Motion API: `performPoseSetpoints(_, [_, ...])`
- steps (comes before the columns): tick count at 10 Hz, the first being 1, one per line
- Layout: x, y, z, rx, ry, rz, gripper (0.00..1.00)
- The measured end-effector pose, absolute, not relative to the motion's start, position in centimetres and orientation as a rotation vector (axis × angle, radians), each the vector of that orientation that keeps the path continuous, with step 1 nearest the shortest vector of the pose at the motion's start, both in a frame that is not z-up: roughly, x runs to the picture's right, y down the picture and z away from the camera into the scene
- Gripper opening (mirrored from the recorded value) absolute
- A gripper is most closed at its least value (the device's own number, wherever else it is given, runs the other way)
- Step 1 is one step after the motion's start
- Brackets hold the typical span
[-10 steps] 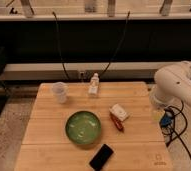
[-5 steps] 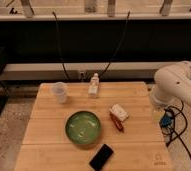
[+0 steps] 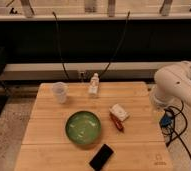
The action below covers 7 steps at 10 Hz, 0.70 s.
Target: Move the arm in a circular motion
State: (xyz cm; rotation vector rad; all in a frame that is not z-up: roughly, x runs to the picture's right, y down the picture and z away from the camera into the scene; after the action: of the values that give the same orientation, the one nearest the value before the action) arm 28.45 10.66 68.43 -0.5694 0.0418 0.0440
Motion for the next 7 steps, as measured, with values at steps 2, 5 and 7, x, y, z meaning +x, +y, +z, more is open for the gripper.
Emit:
performPoseSetpoints(2, [27.2, 10.3, 69.0, -0.561, 0.049, 0.024, 0.80])
performPoseSetpoints(5, [24.9, 9.7, 70.0, -0.547, 0.058, -0.012, 0.80])
performPoseSetpoints(7, [24.7, 9.7, 70.1, -0.540, 0.061, -0.025, 0.80])
